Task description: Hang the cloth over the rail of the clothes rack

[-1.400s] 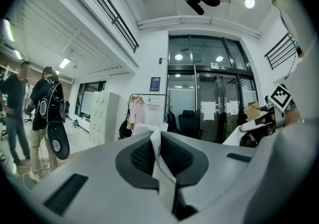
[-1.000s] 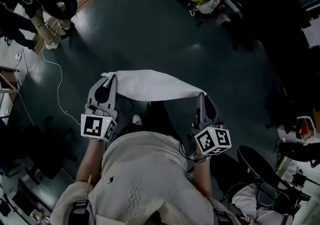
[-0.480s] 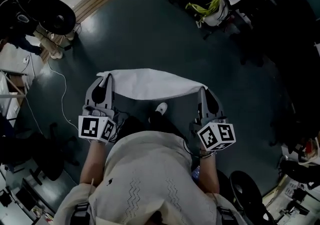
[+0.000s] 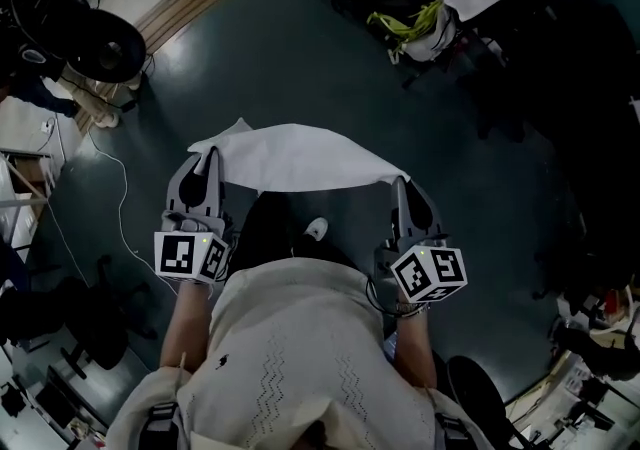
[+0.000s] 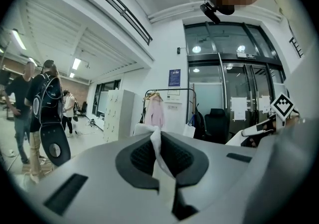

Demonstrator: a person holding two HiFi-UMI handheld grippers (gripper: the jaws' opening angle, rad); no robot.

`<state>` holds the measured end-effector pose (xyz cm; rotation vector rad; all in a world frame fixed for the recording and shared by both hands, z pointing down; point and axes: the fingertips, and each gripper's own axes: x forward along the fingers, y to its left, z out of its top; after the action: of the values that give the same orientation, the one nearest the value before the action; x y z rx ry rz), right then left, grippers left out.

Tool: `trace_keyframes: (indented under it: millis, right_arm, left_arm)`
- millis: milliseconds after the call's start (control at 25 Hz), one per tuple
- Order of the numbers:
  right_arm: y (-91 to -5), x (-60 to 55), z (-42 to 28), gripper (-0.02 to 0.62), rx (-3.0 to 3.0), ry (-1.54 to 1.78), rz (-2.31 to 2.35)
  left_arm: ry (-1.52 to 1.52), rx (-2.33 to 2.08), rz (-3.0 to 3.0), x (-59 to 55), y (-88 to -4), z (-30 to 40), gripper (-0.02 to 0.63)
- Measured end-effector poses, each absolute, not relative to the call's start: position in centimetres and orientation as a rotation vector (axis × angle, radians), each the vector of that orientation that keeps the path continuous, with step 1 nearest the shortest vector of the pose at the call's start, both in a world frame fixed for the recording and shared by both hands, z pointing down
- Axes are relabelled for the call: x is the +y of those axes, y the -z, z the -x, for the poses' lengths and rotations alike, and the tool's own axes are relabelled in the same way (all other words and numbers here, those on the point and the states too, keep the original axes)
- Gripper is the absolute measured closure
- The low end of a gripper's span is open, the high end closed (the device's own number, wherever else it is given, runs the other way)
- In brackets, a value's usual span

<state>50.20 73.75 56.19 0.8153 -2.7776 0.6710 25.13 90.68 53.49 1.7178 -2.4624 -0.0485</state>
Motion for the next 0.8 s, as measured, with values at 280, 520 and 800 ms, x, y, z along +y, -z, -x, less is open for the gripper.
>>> trace_keyframes:
  millis: [280, 520, 800]
  right_arm:
    - [-56.8, 68.1, -44.7, 0.571, -2.711, -0.670, -0.913]
    - [-56.2, 65.2, -34.1, 0.571, -2.684, -0.651, -0.955]
    - [-56.4, 61.6, -26.0, 0.571, -2.620, -0.756, -1.152]
  left_arm:
    - [0.062, -2.367, -1.761, 83.3, -55.4, -18.1, 0.589]
    - [0.039, -2.280, -1.873, 78.1, -55.4, -8.6, 0.589]
    - [0.048, -2.153, -1.995, 72.1, -54.7, 1.3, 0.589]
